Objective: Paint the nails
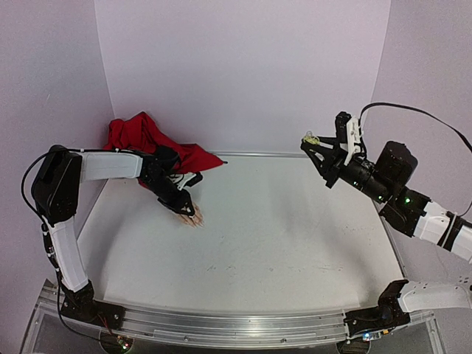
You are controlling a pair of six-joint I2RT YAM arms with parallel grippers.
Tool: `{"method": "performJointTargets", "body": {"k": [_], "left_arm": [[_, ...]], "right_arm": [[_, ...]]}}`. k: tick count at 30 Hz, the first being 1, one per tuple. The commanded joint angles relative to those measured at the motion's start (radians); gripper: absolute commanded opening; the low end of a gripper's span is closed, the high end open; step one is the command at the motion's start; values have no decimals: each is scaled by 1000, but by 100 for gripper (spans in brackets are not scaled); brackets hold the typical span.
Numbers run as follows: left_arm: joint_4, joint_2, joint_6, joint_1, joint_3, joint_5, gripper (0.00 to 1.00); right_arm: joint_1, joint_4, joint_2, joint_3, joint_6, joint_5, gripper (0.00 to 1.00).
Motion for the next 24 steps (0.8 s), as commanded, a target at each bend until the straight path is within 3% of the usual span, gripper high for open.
{"method": "performJointTargets", "body": {"k": [1,24], "left_arm": [[22,15,24,6,28,5,0],[19,54,14,28,60,19,0]], "right_arm": [[3,71,-8,14,-13,-7,0],[3,71,1,11,-16,-30,0]]}}
